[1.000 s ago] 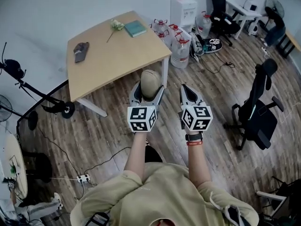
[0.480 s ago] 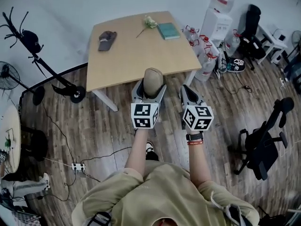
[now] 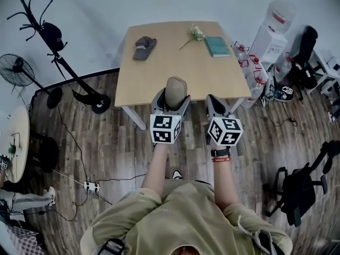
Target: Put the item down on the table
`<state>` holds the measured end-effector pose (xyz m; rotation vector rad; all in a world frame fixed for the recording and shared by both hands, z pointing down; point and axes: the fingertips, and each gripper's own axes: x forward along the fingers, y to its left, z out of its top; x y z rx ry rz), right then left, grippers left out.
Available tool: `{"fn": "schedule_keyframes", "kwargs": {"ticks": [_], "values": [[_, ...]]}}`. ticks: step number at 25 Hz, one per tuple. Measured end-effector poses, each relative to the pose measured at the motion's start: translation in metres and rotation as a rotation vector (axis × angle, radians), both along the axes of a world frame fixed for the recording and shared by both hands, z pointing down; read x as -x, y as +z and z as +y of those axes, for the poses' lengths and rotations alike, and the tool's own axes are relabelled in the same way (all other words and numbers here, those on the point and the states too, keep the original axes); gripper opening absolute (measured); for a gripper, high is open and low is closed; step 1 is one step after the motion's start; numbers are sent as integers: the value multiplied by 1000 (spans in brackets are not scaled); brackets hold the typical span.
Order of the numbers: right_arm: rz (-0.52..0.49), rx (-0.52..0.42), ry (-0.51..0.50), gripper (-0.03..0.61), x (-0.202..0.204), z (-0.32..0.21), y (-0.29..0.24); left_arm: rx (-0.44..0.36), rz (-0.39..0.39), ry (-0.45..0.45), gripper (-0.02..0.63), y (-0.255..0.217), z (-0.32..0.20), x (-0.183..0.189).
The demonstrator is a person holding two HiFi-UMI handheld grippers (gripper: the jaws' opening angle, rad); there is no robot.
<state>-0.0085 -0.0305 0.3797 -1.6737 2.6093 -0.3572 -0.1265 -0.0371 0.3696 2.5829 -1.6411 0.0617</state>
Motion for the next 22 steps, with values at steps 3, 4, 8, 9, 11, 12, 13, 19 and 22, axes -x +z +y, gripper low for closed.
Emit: {"fn": "schedule_keyframes", "kwargs": {"ticks": [3, 4, 8, 9, 11, 12, 13, 19, 22], "values": [[-5, 1, -23, 15, 25, -22, 2, 7, 1, -15, 371, 3, -17, 23], [-5, 4, -33, 15, 33, -28, 2, 11, 8, -21, 371, 4, -22, 30], [-4, 10, -64, 15, 54, -49, 5, 24, 31, -47, 371, 7, -37, 49], [-4, 12, -70, 15, 57, -54, 7, 24, 32, -51, 371, 8, -41, 51], [-4, 19, -82, 15, 62, -66, 12, 27, 28, -54, 371, 12, -52, 54], [-6, 25, -86, 15, 65, -74, 15, 33, 23, -55, 371, 15, -59, 55], [-9, 32, -89, 15, 66, -82, 19, 40, 19, -55, 371, 19, -66, 56], [-11, 45, -120, 15, 73, -146, 33, 50, 8, -69, 371, 34, -124, 59], [-15, 52, -132, 15, 70, -183, 37, 54, -4, -72, 371, 39, -163, 55]]}}
